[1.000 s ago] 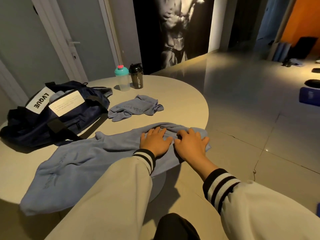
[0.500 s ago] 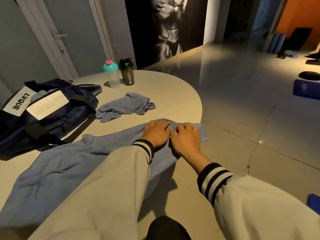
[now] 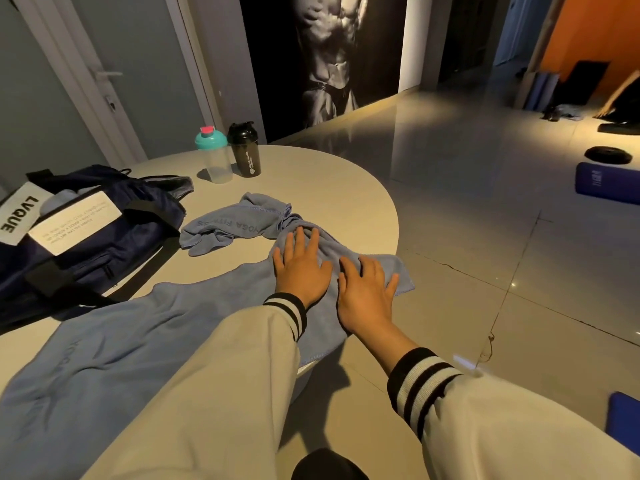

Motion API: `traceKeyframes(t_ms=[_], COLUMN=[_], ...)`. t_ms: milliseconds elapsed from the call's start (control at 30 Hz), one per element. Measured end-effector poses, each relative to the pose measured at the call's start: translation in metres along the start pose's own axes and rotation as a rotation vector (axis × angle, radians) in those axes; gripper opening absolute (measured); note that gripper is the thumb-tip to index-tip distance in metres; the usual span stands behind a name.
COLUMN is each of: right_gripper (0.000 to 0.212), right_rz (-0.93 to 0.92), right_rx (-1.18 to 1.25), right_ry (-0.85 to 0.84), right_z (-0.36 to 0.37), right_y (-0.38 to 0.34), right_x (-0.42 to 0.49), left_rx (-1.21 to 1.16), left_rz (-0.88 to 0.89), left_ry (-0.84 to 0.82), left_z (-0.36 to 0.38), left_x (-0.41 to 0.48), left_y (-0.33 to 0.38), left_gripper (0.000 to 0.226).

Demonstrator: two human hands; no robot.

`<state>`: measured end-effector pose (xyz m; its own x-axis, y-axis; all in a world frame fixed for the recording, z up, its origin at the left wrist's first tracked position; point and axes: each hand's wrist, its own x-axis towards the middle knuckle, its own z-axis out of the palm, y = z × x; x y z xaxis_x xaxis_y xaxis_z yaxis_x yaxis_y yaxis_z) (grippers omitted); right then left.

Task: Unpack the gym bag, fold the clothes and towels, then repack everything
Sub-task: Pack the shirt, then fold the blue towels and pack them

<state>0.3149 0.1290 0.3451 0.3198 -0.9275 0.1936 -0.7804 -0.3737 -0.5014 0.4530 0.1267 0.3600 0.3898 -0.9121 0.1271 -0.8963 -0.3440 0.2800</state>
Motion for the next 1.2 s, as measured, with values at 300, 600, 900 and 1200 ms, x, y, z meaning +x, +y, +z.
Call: traceKeyframes(t_ms=[300,600,900,1200], right_gripper=[0.018,0.029,0.026,0.031], right_rz=[-0.068,0.050,0.018,0.066], right_rx=[-0.113,-0.194,-0.073,-0.046], right_ry=[0.172,0.019,0.000,0.048], right_z=[-0.002,-0.023,-0.024,-0.020], right_y=[-0.001,0.004,0.009,0.011], right_x=[-0.005,0.002,0.006,0.008], left_rx=[-0.138,0.021,-0.342,-0.030], left_rz=[0.190,-0.131,0.186,0.202], left_ry=[-0.168,-0.273,-0.108,-0.300], left_z=[-0.010,-0.014,-0.010,-0.029], left_x=[0.003,0.005,0.004,0.013], left_y=[0.006,0.016,0.022,0.036], left_gripper=[0.044,0.066,0.052,0.004])
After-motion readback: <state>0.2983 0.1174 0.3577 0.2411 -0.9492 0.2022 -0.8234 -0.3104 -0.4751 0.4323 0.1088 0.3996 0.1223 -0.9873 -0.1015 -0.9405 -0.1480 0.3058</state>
